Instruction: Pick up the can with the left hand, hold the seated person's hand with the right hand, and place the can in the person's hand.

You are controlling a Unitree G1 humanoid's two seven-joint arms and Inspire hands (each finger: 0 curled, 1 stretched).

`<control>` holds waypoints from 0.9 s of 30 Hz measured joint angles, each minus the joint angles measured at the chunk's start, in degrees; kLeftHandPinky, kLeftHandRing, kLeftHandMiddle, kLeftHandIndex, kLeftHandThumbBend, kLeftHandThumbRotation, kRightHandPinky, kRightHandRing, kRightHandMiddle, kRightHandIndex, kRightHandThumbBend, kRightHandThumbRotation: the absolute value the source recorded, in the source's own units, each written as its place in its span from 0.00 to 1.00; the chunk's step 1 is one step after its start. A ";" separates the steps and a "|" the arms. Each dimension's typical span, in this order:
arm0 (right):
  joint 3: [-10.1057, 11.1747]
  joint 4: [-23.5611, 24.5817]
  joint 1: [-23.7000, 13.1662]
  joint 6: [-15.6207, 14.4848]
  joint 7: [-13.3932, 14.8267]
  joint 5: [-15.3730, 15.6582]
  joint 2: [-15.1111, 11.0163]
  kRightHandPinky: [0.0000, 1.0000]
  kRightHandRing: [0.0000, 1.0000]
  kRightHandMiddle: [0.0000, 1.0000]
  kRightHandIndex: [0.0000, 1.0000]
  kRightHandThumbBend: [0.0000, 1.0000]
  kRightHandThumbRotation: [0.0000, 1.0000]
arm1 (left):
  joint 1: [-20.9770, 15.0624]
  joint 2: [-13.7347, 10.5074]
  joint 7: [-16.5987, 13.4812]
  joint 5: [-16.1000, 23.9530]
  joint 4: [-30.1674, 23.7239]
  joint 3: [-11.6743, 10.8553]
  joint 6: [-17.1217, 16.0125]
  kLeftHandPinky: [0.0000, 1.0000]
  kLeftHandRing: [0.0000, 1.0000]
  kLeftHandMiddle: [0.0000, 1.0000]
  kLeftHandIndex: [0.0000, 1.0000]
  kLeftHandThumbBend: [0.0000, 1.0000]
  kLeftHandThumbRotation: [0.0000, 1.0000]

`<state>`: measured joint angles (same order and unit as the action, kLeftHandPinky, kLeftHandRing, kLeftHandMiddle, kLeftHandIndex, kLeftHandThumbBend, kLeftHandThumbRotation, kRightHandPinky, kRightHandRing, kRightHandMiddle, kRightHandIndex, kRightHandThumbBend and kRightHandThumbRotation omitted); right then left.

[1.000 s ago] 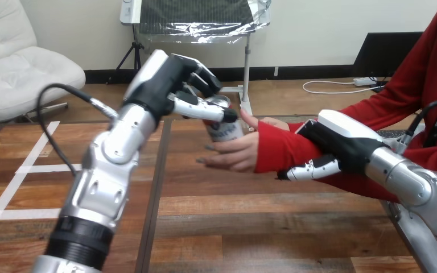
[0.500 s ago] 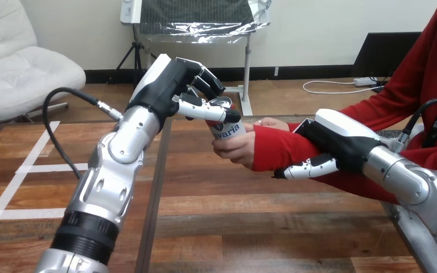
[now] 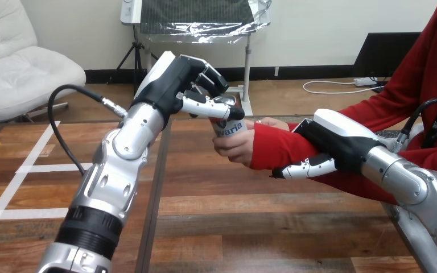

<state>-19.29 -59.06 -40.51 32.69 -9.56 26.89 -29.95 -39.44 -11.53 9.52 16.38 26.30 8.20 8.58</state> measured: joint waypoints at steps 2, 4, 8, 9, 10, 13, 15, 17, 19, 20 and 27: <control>0.00 0.00 0.00 -0.01 -0.03 -0.01 0.02 0.20 0.24 0.28 0.27 0.65 0.53 | -0.19 0.09 -0.08 0.07 0.16 0.04 0.00 0.28 0.34 0.41 0.43 0.71 0.00; 0.00 0.00 0.00 -0.03 -0.09 -0.02 0.03 0.21 0.25 0.28 0.28 0.65 0.54 | -0.34 0.19 -0.18 0.11 0.31 0.09 -0.01 0.28 0.34 0.40 0.43 0.72 0.00; 0.00 0.00 0.00 -0.06 -0.28 -0.06 0.06 0.24 0.27 0.30 0.30 0.65 0.54 | -0.63 0.40 -0.44 0.17 0.58 0.17 -0.01 0.28 0.34 0.40 0.43 0.72 0.00; 0.00 0.00 0.00 -0.06 -0.31 -0.06 0.07 0.24 0.27 0.31 0.30 0.65 0.54 | -0.72 0.45 -0.49 0.21 0.66 0.20 -0.01 0.28 0.34 0.40 0.43 0.72 0.00; 0.00 0.00 0.00 -0.06 -0.32 -0.08 0.08 0.24 0.27 0.31 0.30 0.65 0.54 | -0.80 0.50 -0.53 0.26 0.73 0.22 -0.01 0.28 0.34 0.40 0.43 0.72 0.00; 0.01 0.00 0.00 -0.05 -0.32 -0.14 0.14 0.25 0.28 0.31 0.31 0.65 0.54 | -0.99 0.57 -0.66 0.63 0.82 0.32 -0.01 0.28 0.34 0.40 0.43 0.72 0.00; 0.01 0.00 0.00 -0.05 -0.32 -0.19 0.16 0.25 0.28 0.31 0.31 0.65 0.54 | -1.09 0.61 -0.76 1.03 0.82 0.40 -0.01 0.28 0.34 0.40 0.43 0.72 0.00; 0.02 0.00 0.00 -0.05 -0.32 -0.25 0.18 0.25 0.28 0.31 0.31 0.65 0.54 | -1.18 0.64 -0.85 1.30 0.82 0.48 -0.01 0.28 0.34 0.40 0.43 0.73 0.00; 0.05 0.00 0.00 -0.05 -0.32 -0.29 0.19 0.24 0.27 0.31 0.30 0.65 0.54 | -1.23 0.66 -0.94 1.49 0.82 0.52 -0.01 0.28 0.34 0.40 0.43 0.73 0.00; 0.07 0.00 0.00 -0.05 -0.32 -0.30 0.21 0.23 0.27 0.30 0.30 0.65 0.54 | -1.24 0.67 -0.97 1.58 0.82 0.53 -0.01 0.28 0.34 0.40 0.43 0.73 0.00; 0.16 0.00 0.00 -0.05 -0.32 -0.33 0.21 0.20 0.23 0.27 0.27 0.65 0.54 | -1.25 0.69 -1.06 1.70 0.82 0.57 -0.01 0.29 0.35 0.41 0.44 0.72 0.00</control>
<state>-19.14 -59.07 -40.51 32.64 -9.88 26.56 -29.74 -40.69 -10.83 8.46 18.08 27.11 8.77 8.57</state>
